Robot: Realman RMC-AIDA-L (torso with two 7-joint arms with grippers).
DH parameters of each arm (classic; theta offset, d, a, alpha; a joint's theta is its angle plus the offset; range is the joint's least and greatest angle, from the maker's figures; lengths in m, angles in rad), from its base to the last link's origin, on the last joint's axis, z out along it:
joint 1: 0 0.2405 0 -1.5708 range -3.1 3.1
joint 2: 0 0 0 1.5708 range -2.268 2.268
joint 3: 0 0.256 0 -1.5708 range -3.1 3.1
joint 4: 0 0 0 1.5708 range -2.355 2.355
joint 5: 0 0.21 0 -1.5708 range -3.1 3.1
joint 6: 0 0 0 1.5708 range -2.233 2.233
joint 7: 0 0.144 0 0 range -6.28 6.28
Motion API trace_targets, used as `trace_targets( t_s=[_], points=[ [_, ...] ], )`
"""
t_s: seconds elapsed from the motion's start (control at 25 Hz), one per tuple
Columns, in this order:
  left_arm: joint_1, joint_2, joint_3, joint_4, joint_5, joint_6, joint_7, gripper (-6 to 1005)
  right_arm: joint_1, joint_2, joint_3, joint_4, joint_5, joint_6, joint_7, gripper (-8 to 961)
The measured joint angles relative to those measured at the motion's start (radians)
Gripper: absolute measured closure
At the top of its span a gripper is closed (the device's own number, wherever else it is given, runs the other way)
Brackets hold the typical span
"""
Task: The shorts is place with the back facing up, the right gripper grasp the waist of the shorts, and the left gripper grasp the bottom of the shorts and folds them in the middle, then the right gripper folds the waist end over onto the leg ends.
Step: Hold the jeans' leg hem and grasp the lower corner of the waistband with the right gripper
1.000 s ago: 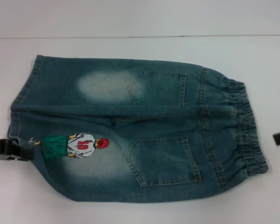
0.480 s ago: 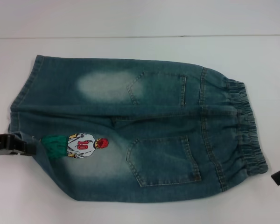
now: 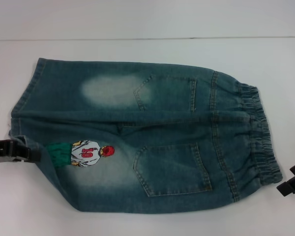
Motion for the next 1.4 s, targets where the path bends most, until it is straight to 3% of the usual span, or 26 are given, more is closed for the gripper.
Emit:
trace_targets(
  t_s=[0.24,0.72,1.2,1.4],
  points=[
    [0.001,-0.003,0.0,0.0,0.0,0.0,0.007,929,0.002,0.006,-0.019,0.032,-0.001,0.038,0.0,81],
    [-0.003,-0.003,0.002,-0.028,0.0,-0.007,0.013,928,0.017,0.051,-0.027,0.027,0.009,0.077,-0.015,150],
    [-0.003,-0.003,0.002,-0.038,0.0,-0.011,0.023,928,0.015,0.041,-0.029,0.017,0.036,0.083,-0.04,218],
    [-0.004,-0.004,0.002,-0.049,0.0,-0.015,0.025,928,0.017,0.044,-0.037,0.017,0.025,0.085,-0.043,369]
  ],
)
